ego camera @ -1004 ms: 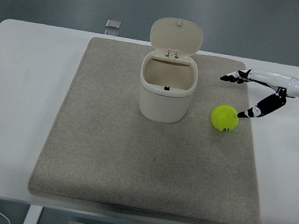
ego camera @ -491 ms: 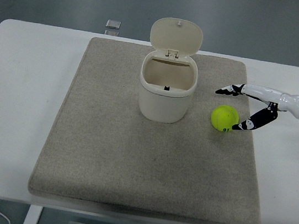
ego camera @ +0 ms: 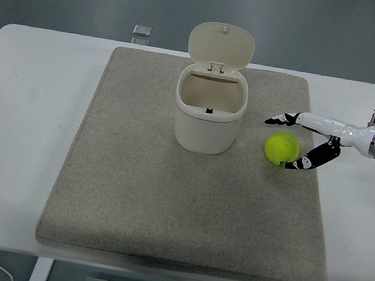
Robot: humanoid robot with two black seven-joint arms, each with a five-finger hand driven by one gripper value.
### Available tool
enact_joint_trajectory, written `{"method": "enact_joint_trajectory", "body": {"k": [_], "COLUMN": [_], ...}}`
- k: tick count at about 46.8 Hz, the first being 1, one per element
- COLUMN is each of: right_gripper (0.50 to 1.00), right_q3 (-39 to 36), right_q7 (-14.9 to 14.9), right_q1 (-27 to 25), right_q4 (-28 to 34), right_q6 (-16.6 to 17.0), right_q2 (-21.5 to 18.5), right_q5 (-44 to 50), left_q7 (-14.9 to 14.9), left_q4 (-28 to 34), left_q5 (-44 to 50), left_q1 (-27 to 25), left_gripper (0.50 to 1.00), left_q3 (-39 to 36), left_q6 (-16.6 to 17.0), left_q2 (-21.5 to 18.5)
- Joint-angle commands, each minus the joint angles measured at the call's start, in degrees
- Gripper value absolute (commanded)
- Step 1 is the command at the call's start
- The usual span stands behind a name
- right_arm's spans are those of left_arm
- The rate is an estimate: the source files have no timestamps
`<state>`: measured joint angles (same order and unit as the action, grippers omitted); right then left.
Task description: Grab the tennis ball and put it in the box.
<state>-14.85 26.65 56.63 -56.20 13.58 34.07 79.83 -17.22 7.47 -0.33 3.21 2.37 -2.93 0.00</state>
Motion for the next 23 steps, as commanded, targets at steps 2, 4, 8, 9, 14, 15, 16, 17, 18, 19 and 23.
{"method": "enact_joint_trajectory", "body": {"k": [2, 4, 8, 9, 14, 15, 16, 17, 18, 19, 23], "right_gripper": [0.919, 0.917, 0.901, 0.895, 0.809, 0.795, 0.787, 0.770, 0.752, 0.730, 0.695], "right_q3": [0.0, 0.1, 0.4, 0.4, 0.4, 0.4, 0.4, 0.5, 0.5, 0.5, 0.5], "right_q7": [0.0, 0.0, 0.0, 0.0, 0.0, 0.0, 0.0, 0.1, 0.0, 0.0, 0.0], "right_q1": [-0.5, -0.5, -0.6, -0.6, -0.6, -0.6, -0.6, -0.6, -0.6, -0.6, -0.6], "right_q4": [0.0, 0.0, 0.0, 0.0, 0.0, 0.0, 0.0, 0.0, 0.0, 0.0, 0.0], "right_q6": [-0.5, -0.9, -1.3, -1.4, -1.4, -1.4, -1.4, -1.4, -1.4, -1.4, -1.4], "right_q2": [-0.1, -0.8, -1.2, -1.2, -1.2, -1.2, -1.2, -1.2, -1.2, -1.2, -1.2], "right_q5": [0.7, 1.4, 2.2, 2.3, 2.3, 2.3, 2.3, 2.4, 2.4, 2.6, 3.4], "left_q7": [0.0, 0.0, 0.0, 0.0, 0.0, 0.0, 0.0, 0.0, 0.0, 0.0, 0.0], "left_q4": [0.0, 0.0, 0.0, 0.0, 0.0, 0.0, 0.0, 0.0, 0.0, 0.0, 0.0], "left_q5": [0.0, 0.1, 0.1, 0.1, 0.1, 0.0, 0.0, 0.0, 0.0, 0.0, 0.0], "left_q1": [0.0, 0.0, 0.0, 0.0, 0.0, 0.0, 0.0, 0.0, 0.0, 0.0, 0.0], "left_gripper": [0.992, 0.992, 0.992, 0.992, 0.992, 0.992, 0.992, 0.992, 0.992, 0.992, 0.992], "left_q3": [0.0, 0.0, 0.0, 0.0, 0.0, 0.0, 0.0, 0.0, 0.0, 0.0, 0.0], "left_q6": [-0.1, 0.0, -0.1, -0.1, -0.1, 0.0, -0.1, 0.0, 0.0, 0.0, 0.0], "left_q2": [0.0, 0.0, 0.0, 0.0, 0.0, 0.0, 0.0, 0.0, 0.0, 0.0, 0.0]}}
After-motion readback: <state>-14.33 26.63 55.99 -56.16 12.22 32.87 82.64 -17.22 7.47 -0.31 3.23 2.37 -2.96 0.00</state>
